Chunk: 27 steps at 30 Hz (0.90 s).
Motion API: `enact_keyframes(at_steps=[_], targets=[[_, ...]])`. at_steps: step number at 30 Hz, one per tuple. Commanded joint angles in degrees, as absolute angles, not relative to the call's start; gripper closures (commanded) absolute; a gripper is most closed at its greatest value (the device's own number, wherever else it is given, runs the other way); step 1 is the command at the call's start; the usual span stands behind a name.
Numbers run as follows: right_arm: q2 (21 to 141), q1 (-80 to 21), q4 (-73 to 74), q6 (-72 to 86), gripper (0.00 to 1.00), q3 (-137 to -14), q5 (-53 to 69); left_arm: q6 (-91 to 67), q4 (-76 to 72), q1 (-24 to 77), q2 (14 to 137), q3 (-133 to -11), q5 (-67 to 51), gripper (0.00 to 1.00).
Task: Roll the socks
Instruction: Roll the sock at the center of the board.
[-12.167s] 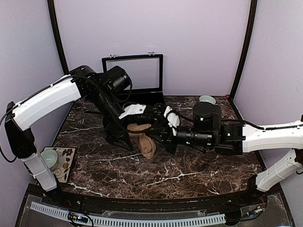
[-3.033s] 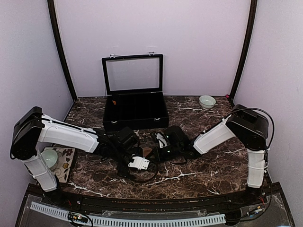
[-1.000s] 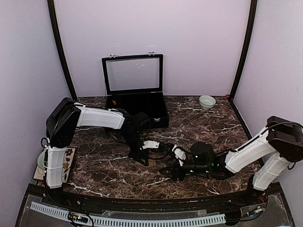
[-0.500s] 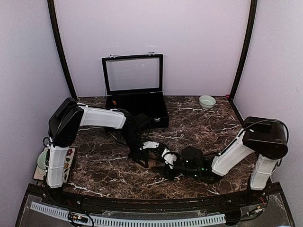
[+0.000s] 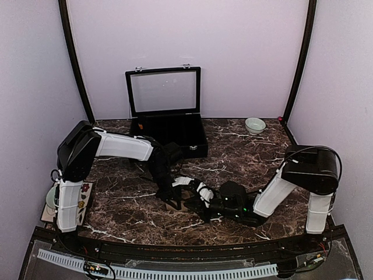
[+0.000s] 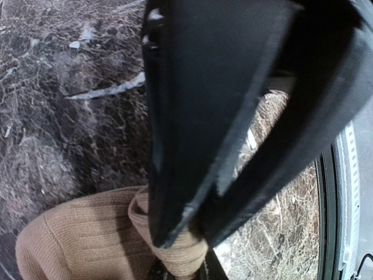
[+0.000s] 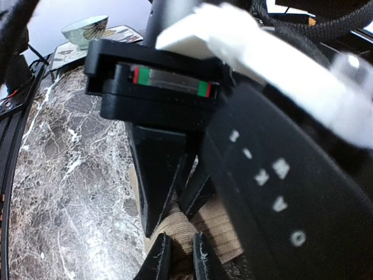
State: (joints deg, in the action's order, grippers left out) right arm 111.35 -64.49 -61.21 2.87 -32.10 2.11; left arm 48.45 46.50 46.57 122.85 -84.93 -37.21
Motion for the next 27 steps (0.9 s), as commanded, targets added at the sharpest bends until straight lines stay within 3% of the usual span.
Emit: enact_keyframes(at_steps=[1, 6, 9, 13, 16, 17, 18, 19, 27], targets=[[113.4, -63.3, -63.1, 6.9, 0.85, -33.6, 6.1, 49.6, 48.9, 47.5, 123.5, -79.2, -30.1, 0.90], [114.2, -63.3, -62.2, 9.7, 0.72, -34.4, 9.1, 49.5, 47.7, 47.5, 123.2, -78.3, -28.7, 0.90], [114.7, -63.3, -61.9, 11.5, 0.69, -34.9, 9.7, 49.3, 47.1, 47.5, 123.3, -78.3, -28.8, 0.90], [115.4, -63.3, -57.5, 11.9, 0.78, -36.6, 10.3, 49.1, 47.0, 47.5, 123.3, -78.6, -29.0, 0.90], [115.6, -62.6, -53.2, 13.3, 0.94, -37.7, 11.4, 48.6, 46.2, 47.5, 122.2, -78.2, -28.7, 0.89], [115.5, -62.1, -51.6, 14.3, 0.98, -37.8, 12.2, 48.4, 45.5, 47.4, 121.3, -77.9, -28.4, 0.83], [115.3, -61.6, -50.8, 15.4, 1.00, -37.6, 13.1, 48.2, 44.6, 47.4, 120.2, -77.3, -28.2, 0.18], [114.9, -61.2, -50.1, 16.3, 1.00, -37.1, 13.5, 47.9, 43.5, 47.4, 118.9, -76.7, -27.8, 0.03], [112.2, -61.1, -36.2, 17.9, 1.00, -39.8, 13.6, 47.8, 40.3, 47.4, 113.0, -74.1, -25.6, 0.01]])
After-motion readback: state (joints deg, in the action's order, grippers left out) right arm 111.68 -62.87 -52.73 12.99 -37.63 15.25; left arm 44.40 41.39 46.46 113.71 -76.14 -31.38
